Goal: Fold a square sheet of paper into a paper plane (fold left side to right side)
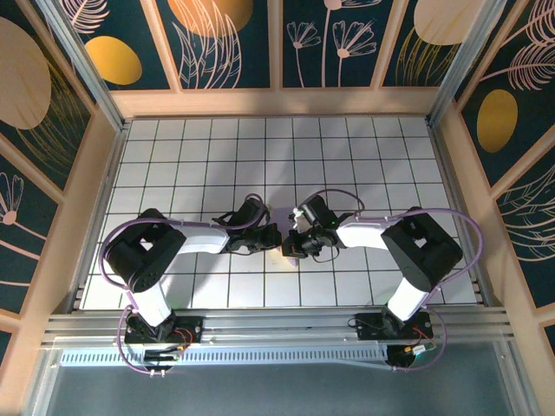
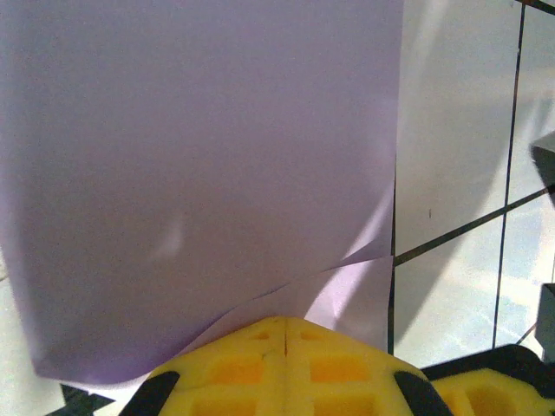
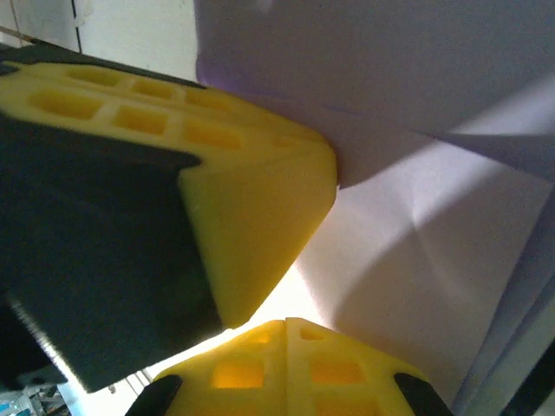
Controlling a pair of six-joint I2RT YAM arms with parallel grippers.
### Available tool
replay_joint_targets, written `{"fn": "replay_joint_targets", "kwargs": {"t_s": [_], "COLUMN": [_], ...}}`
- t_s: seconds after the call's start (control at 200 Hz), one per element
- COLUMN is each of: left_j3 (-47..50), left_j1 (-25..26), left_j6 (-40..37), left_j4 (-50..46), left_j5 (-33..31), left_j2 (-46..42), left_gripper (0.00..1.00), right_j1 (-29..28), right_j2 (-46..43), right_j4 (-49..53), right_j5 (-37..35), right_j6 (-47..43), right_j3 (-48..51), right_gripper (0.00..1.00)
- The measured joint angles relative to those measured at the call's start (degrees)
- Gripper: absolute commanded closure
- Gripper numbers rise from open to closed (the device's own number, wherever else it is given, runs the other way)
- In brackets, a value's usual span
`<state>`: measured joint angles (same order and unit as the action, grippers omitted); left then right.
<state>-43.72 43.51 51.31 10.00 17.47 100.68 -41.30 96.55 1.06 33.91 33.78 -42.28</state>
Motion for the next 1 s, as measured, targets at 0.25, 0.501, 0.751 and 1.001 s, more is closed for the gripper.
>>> {"fn": "replay_joint_targets", "kwargs": {"t_s": [0.25,0.501,0.751,1.001], "left_j3": [-0.17,-0.76,-0.83,0.7], "left_j1": [0.0,0.0,0.0,0.0], "left_j6": [0.37,0.44,1.09,5.64], "left_j4": [-0.44,-1.29,-1.29,2.36], "left_j5": [-0.22,-0.17,-0.11,0.72], "left_j2": [0.0,0.26,0.26,0.26], "left_gripper": [0.97,0.97,0.98,0.91], "right_j1": [0.0,0.0,0.48,6.56], "right_j2": [0.37,-5.81,-10.12,-17.0], "right_j4": [-1.44,-3.21,-1.86,5.51], "right_j5": [-0.02,0.17,0.68,0.15], "right_j6": [0.07,1.46,2.16,-0.9], "right_j3": [1.77,9.2,12.92,10.14], "right_gripper": [1.0,1.0,1.0,0.86]}}
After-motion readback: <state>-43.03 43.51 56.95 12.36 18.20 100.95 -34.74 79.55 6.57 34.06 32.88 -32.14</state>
